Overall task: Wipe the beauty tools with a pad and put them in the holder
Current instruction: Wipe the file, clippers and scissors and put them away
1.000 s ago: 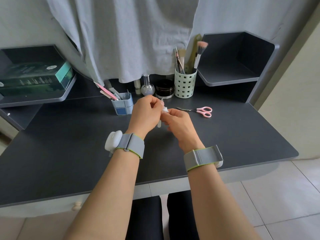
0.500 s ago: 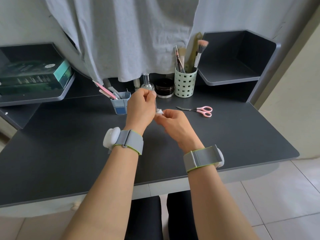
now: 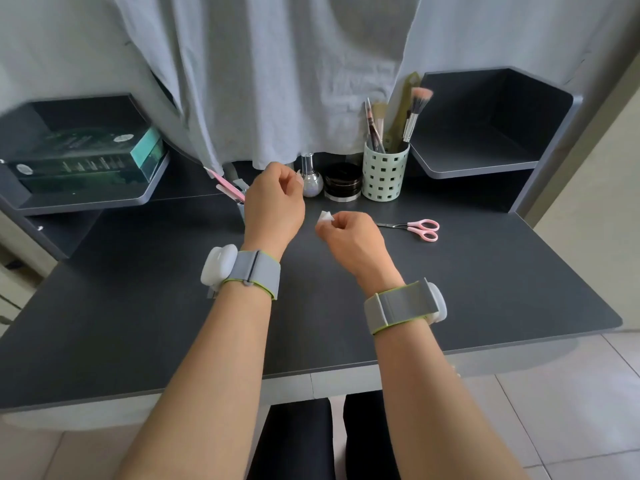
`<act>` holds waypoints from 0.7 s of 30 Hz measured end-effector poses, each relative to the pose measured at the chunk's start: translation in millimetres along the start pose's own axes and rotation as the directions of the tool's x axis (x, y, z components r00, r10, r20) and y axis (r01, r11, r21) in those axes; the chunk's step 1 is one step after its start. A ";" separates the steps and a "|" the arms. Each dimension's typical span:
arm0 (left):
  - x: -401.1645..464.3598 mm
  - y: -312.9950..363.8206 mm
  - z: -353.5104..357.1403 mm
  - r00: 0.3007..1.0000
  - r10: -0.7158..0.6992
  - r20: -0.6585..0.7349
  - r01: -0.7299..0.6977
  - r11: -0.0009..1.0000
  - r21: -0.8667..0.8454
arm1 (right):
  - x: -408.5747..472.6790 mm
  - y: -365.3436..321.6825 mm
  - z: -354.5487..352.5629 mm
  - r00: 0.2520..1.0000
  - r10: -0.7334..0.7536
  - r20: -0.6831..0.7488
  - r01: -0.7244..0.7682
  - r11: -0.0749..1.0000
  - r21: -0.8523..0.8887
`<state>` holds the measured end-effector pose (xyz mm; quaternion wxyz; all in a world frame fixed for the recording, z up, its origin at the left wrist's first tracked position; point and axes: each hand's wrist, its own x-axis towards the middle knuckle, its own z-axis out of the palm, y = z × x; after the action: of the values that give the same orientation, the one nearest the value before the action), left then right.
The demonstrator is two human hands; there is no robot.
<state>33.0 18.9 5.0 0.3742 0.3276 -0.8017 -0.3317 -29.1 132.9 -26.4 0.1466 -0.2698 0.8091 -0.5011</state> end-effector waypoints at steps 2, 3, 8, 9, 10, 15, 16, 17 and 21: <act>10.8 -5.9 -10.3 0.999 0.041 -0.030 -0.040 0.997 0.062 | 5.3 -10.2 4.0 1.000 -0.024 -0.008 0.024 1.000 -0.007; 16.5 -8.5 -15.1 0.997 0.057 -0.047 -0.052 0.993 0.103 | 7.4 -13.6 5.6 0.999 -0.035 -0.015 0.035 0.999 -0.008; 45.0 -16.0 -34.6 0.987 0.119 -0.104 -0.086 0.958 0.273 | 14.7 -22.1 17.1 0.999 -0.048 -0.017 0.048 0.999 -0.004; 48.4 -16.2 -35.8 0.986 0.129 -0.105 -0.093 0.952 0.292 | 15.4 -21.7 18.9 0.999 -0.045 -0.017 0.045 0.999 -0.003; 51.2 -17.0 -36.4 0.985 0.138 -0.103 -0.101 0.947 0.305 | 16.2 -21.8 21.0 0.999 -0.041 -0.017 0.041 0.999 -0.001; 51.8 -24.0 -29.0 0.986 0.139 -0.095 -0.100 0.936 0.336 | 20.6 -22.2 25.2 0.998 -0.047 -0.036 0.047 0.999 -0.005; 50.2 -25.5 -27.9 0.986 0.134 -0.095 -0.095 0.936 0.339 | 20.8 -22.6 24.9 0.998 -0.050 -0.041 0.050 0.999 -0.003; 49.5 -27.6 -26.1 0.987 0.127 -0.095 -0.088 0.937 0.339 | 22.2 -22.5 24.9 0.998 -0.051 -0.043 0.051 0.999 0.002; 48.1 -34.6 -20.0 0.990 0.115 -0.081 -0.079 0.930 0.358 | 26.0 -19.9 25.8 0.998 -0.045 -0.052 0.045 0.999 0.010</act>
<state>34.6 -43.6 6.5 0.3649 0.3659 -0.8436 -0.1459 -31.4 91.8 -19.5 0.1157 -0.2740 0.8035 -0.5157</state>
